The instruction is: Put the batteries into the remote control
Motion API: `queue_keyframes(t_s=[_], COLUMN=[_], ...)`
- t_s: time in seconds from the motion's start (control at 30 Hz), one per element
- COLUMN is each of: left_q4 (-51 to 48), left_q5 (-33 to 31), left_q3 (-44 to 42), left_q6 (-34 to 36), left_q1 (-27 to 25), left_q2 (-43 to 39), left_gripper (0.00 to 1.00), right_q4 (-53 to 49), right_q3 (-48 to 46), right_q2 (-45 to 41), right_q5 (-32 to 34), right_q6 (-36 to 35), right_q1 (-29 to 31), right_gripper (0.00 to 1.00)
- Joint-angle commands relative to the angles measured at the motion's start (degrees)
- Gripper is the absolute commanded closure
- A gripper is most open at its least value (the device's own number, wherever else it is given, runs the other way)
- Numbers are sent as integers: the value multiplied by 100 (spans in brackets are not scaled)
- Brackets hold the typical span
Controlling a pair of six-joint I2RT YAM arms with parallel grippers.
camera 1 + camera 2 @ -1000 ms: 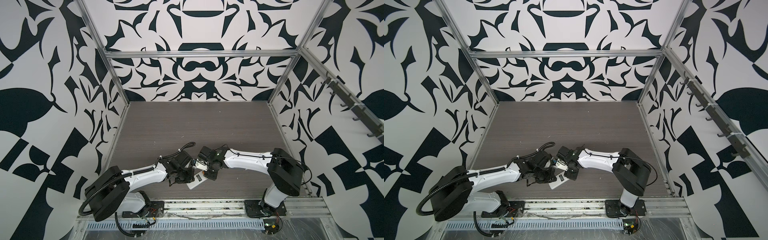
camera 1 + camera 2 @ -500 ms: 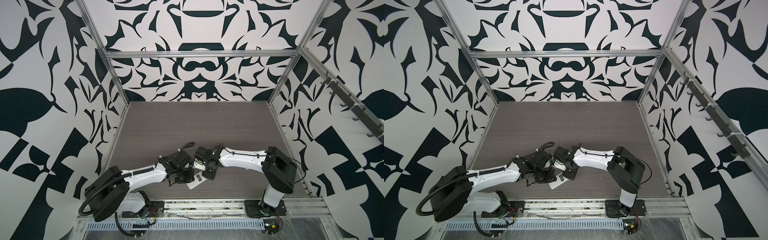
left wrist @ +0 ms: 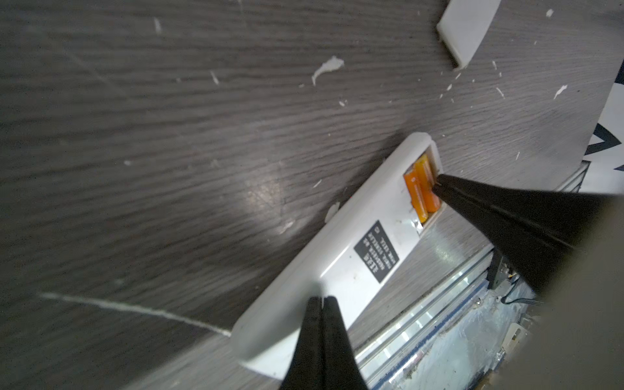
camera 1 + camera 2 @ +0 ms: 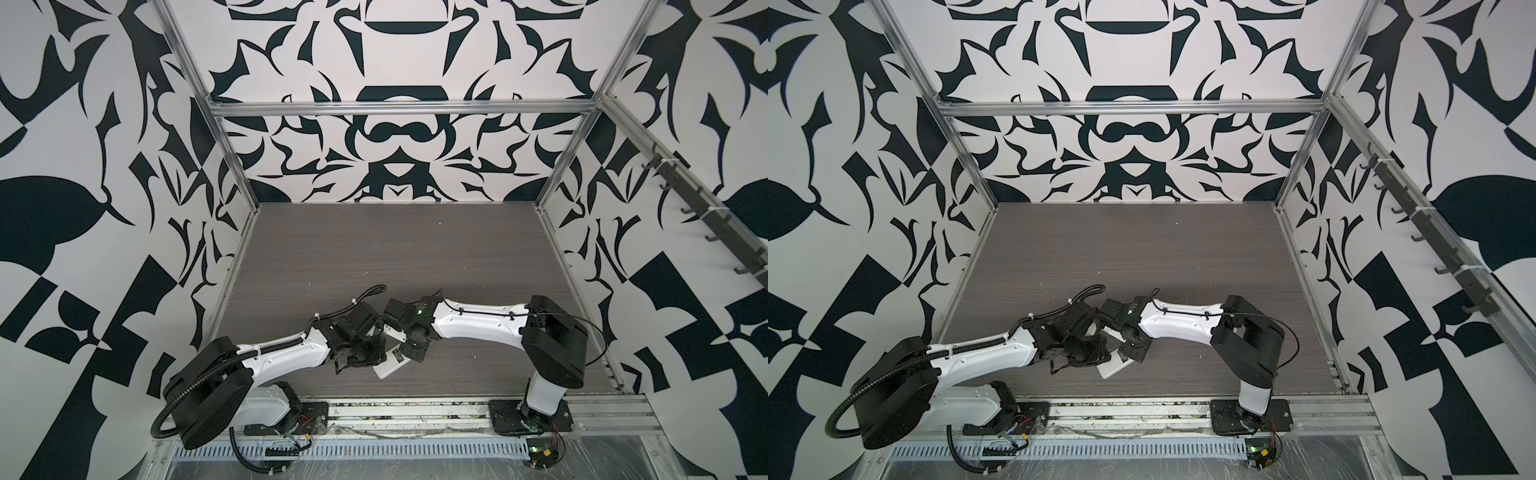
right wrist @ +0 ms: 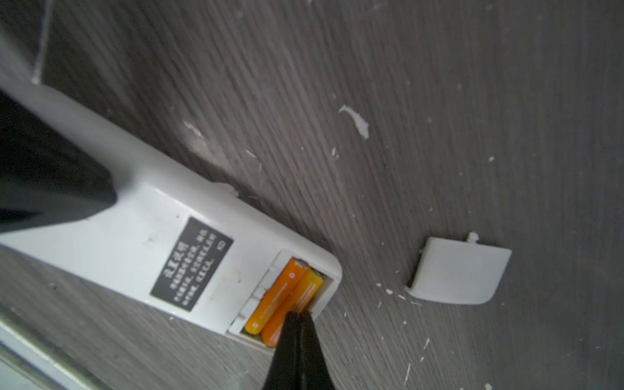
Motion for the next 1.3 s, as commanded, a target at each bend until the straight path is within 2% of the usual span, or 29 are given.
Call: queue_keyframes(t_s=[0.0,0.57,1.0,1.27], left_q4=[-789,-791,-825,-939], left_q5=[-497,-519,-532,-561], left_q3=[-378,-422,-418,-309], left_q6=[75,46,41,126], left_q1=[3,-1,-2,7], left_q2=[258,232,205,149], left_gripper=[100,100,100,100], right_q4=[317,600,575,533], right_q3=[-16,-214,-256,-157], right_q2=[-334,6,373,-566], right_q5=[-217,-650,-551,-560], right_q6=[84,23,168,409], right_q1=[-61,-258,-291,-447], right_gripper=[100,100,100,98])
